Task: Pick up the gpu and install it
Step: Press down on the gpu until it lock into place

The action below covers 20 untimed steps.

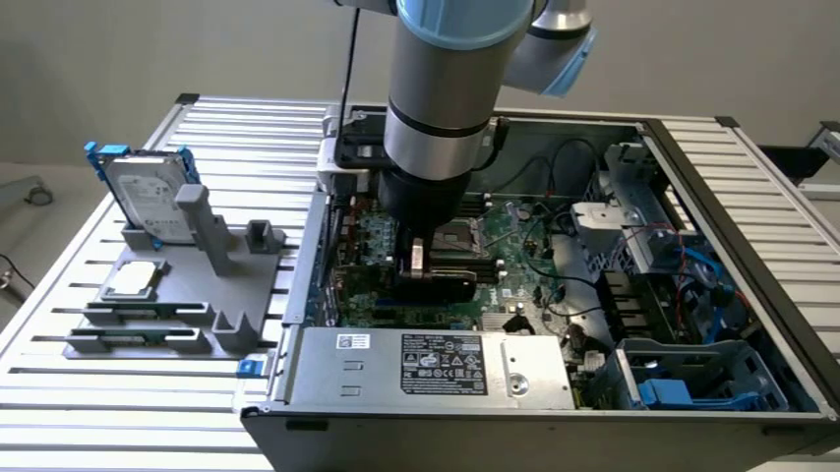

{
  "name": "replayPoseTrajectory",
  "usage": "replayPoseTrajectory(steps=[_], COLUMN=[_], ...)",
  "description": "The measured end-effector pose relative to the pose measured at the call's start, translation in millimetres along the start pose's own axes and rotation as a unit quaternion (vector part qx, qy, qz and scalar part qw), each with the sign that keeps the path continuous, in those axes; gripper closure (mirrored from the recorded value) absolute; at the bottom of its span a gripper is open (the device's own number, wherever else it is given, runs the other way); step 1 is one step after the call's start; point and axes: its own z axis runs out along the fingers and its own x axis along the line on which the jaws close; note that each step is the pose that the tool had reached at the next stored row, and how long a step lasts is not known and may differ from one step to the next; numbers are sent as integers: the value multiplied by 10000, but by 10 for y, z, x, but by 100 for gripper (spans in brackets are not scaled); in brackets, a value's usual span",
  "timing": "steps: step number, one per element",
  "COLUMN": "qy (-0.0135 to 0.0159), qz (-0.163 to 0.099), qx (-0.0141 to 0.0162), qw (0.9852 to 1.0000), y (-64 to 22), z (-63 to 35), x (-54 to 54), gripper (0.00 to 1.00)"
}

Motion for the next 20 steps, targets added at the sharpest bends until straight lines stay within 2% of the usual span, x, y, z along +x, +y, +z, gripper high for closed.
replayPoseTrajectory(steps=[2, 20], qy=[0, -12], qz=[0, 103], qx=[0, 8], qw=[10000, 9999], y=[0, 10], z=[0, 3], x=[0, 8], gripper=[74, 74])
